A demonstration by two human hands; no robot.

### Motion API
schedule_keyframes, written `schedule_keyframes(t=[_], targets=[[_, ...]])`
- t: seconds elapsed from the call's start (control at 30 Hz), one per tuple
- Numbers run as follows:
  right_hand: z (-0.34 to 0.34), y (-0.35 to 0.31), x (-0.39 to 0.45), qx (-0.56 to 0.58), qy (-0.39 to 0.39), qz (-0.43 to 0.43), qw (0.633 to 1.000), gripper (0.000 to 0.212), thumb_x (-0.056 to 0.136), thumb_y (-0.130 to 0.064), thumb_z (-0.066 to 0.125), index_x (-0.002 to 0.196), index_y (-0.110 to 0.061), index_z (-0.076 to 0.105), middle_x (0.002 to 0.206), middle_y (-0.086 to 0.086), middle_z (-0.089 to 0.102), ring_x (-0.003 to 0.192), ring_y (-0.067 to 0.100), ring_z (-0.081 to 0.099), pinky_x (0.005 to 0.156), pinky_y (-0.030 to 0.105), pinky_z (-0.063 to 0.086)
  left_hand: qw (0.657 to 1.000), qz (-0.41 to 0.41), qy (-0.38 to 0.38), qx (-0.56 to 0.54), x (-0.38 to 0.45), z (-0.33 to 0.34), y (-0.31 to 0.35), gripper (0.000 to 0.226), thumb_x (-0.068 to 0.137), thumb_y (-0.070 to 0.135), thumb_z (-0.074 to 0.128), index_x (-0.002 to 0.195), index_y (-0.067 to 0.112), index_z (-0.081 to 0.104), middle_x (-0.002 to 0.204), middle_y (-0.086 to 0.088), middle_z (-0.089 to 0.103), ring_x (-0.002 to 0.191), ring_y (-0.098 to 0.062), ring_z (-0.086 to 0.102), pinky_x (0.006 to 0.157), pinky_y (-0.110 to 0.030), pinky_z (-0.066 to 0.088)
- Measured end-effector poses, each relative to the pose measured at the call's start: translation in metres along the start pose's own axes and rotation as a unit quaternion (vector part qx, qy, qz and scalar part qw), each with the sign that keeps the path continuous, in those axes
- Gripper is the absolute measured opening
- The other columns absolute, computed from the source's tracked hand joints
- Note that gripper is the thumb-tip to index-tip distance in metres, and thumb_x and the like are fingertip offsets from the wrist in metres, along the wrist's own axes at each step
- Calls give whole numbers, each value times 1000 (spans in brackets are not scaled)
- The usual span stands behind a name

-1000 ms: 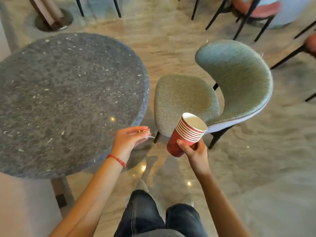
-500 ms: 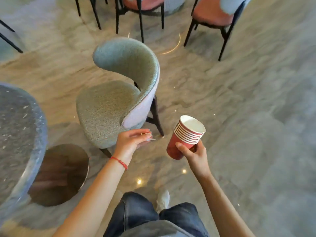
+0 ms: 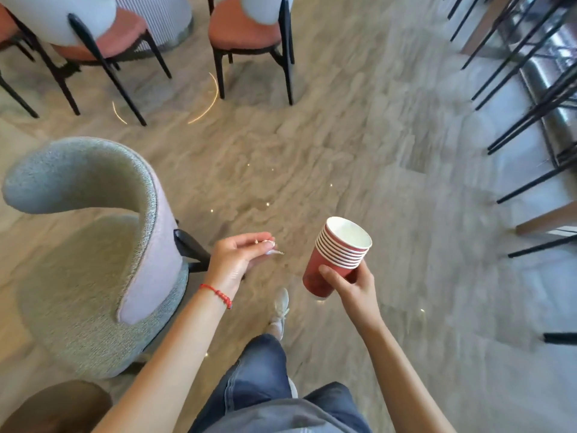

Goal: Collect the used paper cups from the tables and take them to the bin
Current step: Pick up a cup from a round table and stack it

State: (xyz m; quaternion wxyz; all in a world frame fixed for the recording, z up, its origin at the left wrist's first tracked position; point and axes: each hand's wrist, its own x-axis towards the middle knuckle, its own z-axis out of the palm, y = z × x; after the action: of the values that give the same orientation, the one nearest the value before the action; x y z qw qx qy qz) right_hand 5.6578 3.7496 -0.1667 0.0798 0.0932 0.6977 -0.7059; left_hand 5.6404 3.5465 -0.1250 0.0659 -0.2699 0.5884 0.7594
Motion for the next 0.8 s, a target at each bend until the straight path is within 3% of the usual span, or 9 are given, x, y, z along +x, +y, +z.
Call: schedule_keyframes(t=[0.13, 0.43, 0.8], targets=[[8, -11, 58, 4, 3, 0, 1000, 37, 66, -24, 76, 100, -20, 61, 88, -13, 72, 84, 1, 66, 69, 14, 49, 1000, -6, -11, 4, 57, 17, 25, 14, 73, -7, 69, 84, 2, 71, 76, -8, 74, 71, -17, 70, 77, -25, 57], [41, -69, 220, 2, 10, -26, 1000, 38, 66, -24, 75, 100, -17, 60, 91, -6, 69, 82, 1, 64, 70, 14, 50, 1000, -10, -4, -18, 195, 45, 106, 14, 74, -10, 66, 83, -1, 68, 68, -6, 73, 62, -12, 69, 67, -19, 57], [32, -104, 407, -21, -11, -23, 999, 44, 66, -27, 77, 104, -15, 60, 93, -6, 69, 83, -1, 64, 68, 13, 49, 999, -11, 32, -30, 349, 101, 166, 15, 74, -11, 66, 87, -4, 67, 67, -4, 73, 62, -12, 69, 66, -21, 57]])
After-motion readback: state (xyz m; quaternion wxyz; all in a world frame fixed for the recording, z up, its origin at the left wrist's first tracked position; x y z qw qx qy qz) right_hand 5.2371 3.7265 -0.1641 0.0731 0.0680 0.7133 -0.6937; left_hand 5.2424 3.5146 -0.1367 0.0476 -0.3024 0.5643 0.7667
